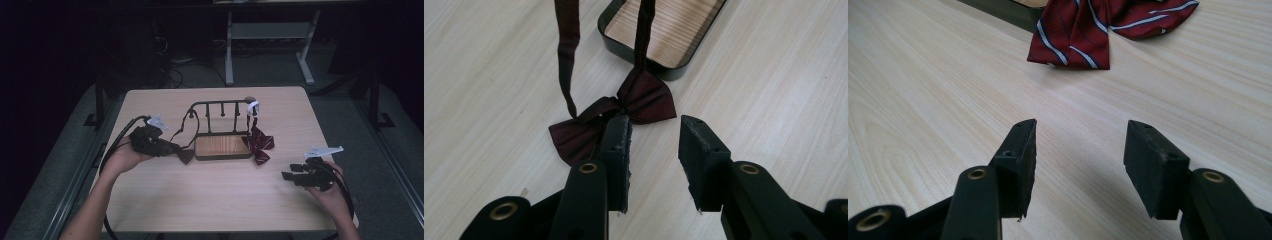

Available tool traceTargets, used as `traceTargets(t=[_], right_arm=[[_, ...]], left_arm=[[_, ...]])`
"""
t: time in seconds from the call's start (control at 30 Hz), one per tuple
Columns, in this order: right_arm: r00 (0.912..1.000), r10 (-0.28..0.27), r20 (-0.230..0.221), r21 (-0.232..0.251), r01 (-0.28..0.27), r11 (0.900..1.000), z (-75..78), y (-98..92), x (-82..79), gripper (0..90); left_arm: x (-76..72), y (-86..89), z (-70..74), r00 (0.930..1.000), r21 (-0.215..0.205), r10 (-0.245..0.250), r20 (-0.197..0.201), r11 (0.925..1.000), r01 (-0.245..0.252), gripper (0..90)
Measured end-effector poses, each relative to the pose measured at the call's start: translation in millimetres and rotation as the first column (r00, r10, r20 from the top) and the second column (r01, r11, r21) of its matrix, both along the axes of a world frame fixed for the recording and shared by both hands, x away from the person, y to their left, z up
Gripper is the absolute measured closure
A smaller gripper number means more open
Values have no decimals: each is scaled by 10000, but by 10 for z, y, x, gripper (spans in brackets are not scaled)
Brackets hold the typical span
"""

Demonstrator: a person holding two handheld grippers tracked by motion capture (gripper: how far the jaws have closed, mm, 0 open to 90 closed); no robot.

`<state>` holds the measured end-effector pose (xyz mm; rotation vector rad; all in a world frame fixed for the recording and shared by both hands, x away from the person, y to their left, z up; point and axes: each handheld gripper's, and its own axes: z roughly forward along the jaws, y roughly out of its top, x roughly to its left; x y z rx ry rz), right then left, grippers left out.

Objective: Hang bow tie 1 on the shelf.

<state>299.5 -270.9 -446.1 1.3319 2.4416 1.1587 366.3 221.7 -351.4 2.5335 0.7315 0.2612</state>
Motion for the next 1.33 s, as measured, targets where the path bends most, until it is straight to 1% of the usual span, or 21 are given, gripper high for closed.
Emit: traceTargets(t=[0.07, 0.13, 0.2, 0.33, 0.37, 0.5, 0.53, 0.57, 0.6, 0.63, 0.73, 0.93, 0.97, 1.03, 1.1, 1.17, 1.2, 1.23, 1.27, 1.3, 1.33], right_arm=[[10000, -12, -9, 6, 12, 10000, 0, -1, 0, 466], [10000, -13, -9, 7, 13, 10000, -1, -2, 1, 466], [10000, -62, -64, 28, 63, 10000, 3, -1, -2, 466], [10000, -10, 10, 3, 10, 10000, 0, -11, 1, 466], [9999, -69, -80, 21, 69, 10000, 3, -4, -3, 466], [10000, -53, -84, 21, 53, 10000, 1, -4, -1, 466], [10000, -52, -85, 17, 52, 10000, 1, -3, -1, 466], [10000, -50, -86, 20, 50, 10000, 0, -3, -1, 467], [10000, -50, -87, 18, 50, 10000, 0, -3, -1, 466], [9999, -52, -91, 20, 52, 10000, 0, -3, -1, 466], [9999, -63, -106, 23, 64, 10000, 0, -2, -1, 466], [10000, -29, -51, -2, 29, 10000, -5, -6, 3, 466], [9999, -60, -94, 10, 60, 10000, -1, -2, 0, 466], [9999, -62, -99, 12, 62, 10000, 0, -1, -2, 467], [9999, -71, -106, 14, 71, 10000, 0, -1, -2, 466], [10000, -37, -83, 9, 37, 10000, -4, 3, -1, 465], [10000, 16, -32, -55, -17, 10000, -7, 6, 1, 463], [10000, 42, -42, -86, -42, 10000, -12, 13, 4, 462], [10000, 31, -50, -92, -31, 10000, -16, 20, 6, 461], [9999, 32, -97, -122, -33, 9999, -19, 28, 7, 461], [9999, 95, -34, -176, -96, 9998, -26, 31, 13, 460]], left_arm=[[-6, 5, -22, 10000, -15, -24, -10, 10000, 24, 652], [-26, 10, -48, 10000, -138, 49, -22, 9999, -49, 648], [-41, 17, -65, 10000, -163, 41, -25, 9999, -41, 644], [-66, 33, -95, 10000, -125, 29, 24, 9999, -29, 631], [-97, 40, -111, 9999, -98, 50, 120, 9999, -49, 627], [-168, 49, -163, 9998, -208, 57, 215, 9998, -52, 620], [-168, 49, -163, 9998, -208, 57, 215, 9998, -52, 618], [-184, 53, -185, 9998, -199, 58, 193, 9998, -54, 616], [-201, 59, -223, 9999, -274, 75, 145, 9996, -71, 614], [-207, 65, -239, 9999, -230, 76, 128, 9997, -73, 611], [-225, 79, -288, 9999, -288, 136, 86, 9995, -133, 609], [-261, 102, -340, 9998, -312, 185, 60, 9993, -183, 599], [-275, 112, -381, 9996, -380, 274, 84, 9989, -271, 592], [-288, 129, -435, 9995, -515, 322, 10, 9982, -321, 586], [-312, 137, -492, 9990, -487, 438, 17, 9979, -437, 576], [-348, 143, -546, 9983, -583, 587, 21, 9966, -585, 559], [-348, 143, -546, 9983, -583, 587, 21, 9966, -585, 548], [-398, 136, -600, 9971, -672, 758, 120, 9949, -748, 530], [-425, 135, -623, 9970, -746, 763, 120, 9944, -752, 520], [-455, 130, -651, 9962, -961, 860, 156, 9918, -841, 511], [-478, 124, -682, 9958, -1095, 891, 200, 9902, -864, 501]])
